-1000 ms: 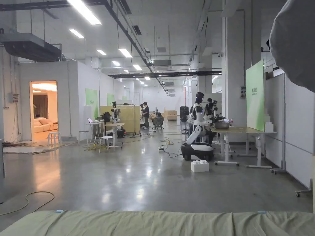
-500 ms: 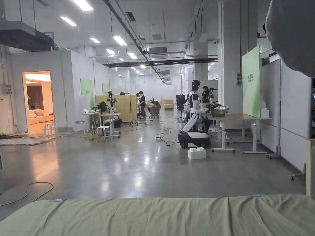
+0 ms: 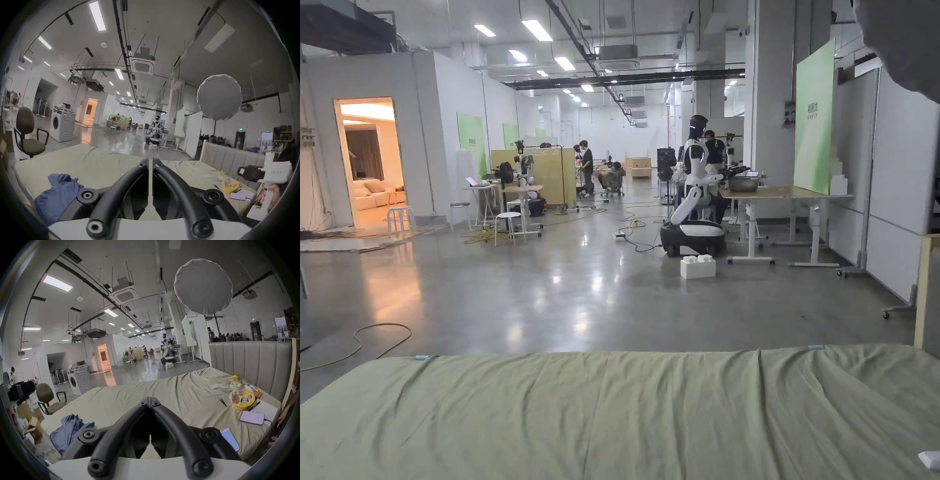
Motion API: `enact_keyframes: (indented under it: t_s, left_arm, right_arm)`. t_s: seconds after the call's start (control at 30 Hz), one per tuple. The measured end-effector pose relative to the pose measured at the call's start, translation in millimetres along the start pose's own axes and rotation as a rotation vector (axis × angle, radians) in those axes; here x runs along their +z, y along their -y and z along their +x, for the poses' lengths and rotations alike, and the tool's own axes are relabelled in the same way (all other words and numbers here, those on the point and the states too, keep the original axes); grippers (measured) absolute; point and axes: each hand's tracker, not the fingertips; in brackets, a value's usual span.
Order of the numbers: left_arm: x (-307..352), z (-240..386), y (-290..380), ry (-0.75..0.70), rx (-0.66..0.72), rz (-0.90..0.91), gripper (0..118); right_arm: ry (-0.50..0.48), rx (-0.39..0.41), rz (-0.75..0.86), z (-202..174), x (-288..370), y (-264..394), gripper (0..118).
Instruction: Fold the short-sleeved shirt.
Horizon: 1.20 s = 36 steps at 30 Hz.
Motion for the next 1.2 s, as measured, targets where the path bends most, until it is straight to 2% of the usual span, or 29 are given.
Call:
enact_keyframes:
  t_s: [0.2,0.47,0.6,0.73,0.77,0.8,0.83,0.87,0.9,0.93,0.97,1.1,1.2]
  left_arm:
    - [-3.5,0.4,-4.1,-0.028,-0.058,-0.009,3]
    - [-3.2,-9.2,-2.5,-0.012,-0.071,-0.031,3]
    - [-6.0,-37.7,-3.9,-0.05,-0.051,-0.092,3]
    - [-29.6,-86.4,9.5,-0.113,-0.034,-0.256,3]
    - [-39.4,-101.2,17.2,-0.134,-0.021,-0.323,7]
    - [-49.9,-116.9,26.9,-0.154,-0.004,-0.379,17]
    - [-61.5,-135.5,40.6,-0.187,0.018,-0.445,33]
    - [-74.4,-151.8,55.5,-0.228,0.028,-0.513,61]
    - [-84.2,-166.5,72.4,-0.251,0.037,-0.55,81]
    - [-95.8,-182.9,90.0,-0.278,0.038,-0.587,94]
    - [-106.4,-198.6,107.8,-0.303,0.068,-0.614,98]
    - [-151.4,-249.8,177.1,-0.378,0.146,-0.76,98]
    - [-179.0,-276.5,218.4,-0.401,0.12,-0.859,97]
  right_arm:
    - [-0.007,0.023,-0.007,-1.5,0.4,-2.1,0]
    - [-0.011,0.024,-0.013,-1.3,-3.2,-1.2,0]
    - [-0.022,0.037,-0.036,2.1,-2.5,6.8,0]
    - [-0.021,0.004,-0.101,10.5,-10.7,26.1,0]
    - [-0.025,-0.007,-0.135,10.6,-14.7,29.9,0]
    - [-0.023,-0.011,-0.151,9.2,-17.8,32.6,0]
    - [-0.023,-0.01,-0.161,9.9,-19.5,35.9,0]
    - [-0.027,-0.008,-0.171,10.9,-21.2,39.3,0]
    - [-0.026,-0.005,-0.188,11.5,-23.3,42.3,0]
    - [-0.023,-0.001,-0.203,9.7,-26.1,44.3,0]
    - [-0.02,0.003,-0.223,10.1,-29.3,47.6,0]
    - [0.005,0.0,-0.298,11.5,-42.5,60.1,0]
    - [0.025,-0.008,-0.347,12.7,-48.9,69.5,0]
